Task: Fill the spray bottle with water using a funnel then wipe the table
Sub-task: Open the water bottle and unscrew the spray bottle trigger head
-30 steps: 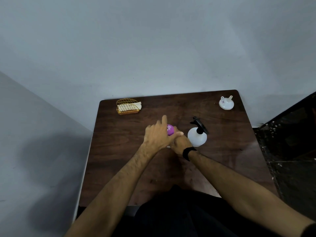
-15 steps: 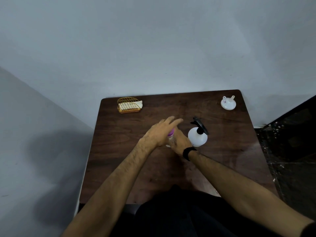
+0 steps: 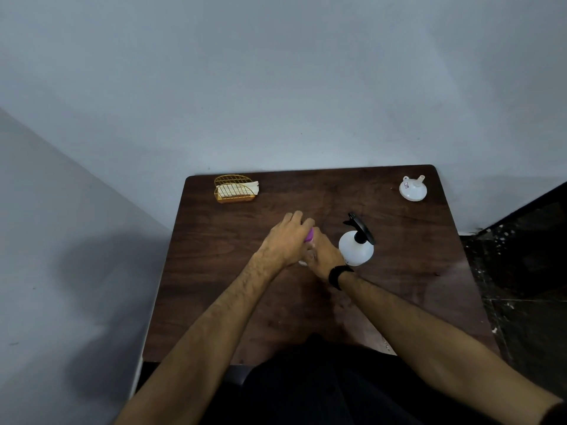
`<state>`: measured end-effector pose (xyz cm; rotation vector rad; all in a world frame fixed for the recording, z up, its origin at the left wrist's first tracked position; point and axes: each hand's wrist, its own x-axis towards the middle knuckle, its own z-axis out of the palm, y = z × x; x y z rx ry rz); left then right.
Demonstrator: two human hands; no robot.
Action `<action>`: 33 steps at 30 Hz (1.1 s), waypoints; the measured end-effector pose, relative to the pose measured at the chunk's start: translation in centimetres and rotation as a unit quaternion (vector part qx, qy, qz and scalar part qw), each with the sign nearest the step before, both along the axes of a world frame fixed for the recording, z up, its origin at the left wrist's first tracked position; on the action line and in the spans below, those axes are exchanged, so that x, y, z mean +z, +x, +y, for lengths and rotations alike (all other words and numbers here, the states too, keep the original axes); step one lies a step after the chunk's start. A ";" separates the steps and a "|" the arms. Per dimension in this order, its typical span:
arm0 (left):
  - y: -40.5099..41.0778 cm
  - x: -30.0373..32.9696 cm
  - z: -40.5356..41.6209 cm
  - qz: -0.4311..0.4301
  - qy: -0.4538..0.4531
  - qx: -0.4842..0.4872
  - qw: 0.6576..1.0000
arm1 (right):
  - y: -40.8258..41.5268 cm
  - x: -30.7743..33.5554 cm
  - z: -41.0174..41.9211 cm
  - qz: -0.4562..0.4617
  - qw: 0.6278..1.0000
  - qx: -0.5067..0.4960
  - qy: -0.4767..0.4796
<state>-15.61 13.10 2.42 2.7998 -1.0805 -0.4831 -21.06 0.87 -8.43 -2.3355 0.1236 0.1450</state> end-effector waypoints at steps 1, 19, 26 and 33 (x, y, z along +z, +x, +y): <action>-0.2 0.1 -0.1 -0.005 -0.033 0.037 0.999 | 0.0 0.3 0.0 0.006 1.000 -0.005 0.005; -3.3 -12.3 13.1 0.112 0.003 0.324 0.939 | 0.0 0.3 0.1 0.046 0.996 -0.022 0.079; -2.5 -14.1 13.8 0.139 -0.049 0.369 0.918 | -0.8 -0.1 0.1 0.063 0.994 -0.062 0.070; -1.4 -15.7 13.5 0.187 -0.051 0.390 0.900 | -4.1 -0.9 -1.6 0.122 0.990 -0.060 0.025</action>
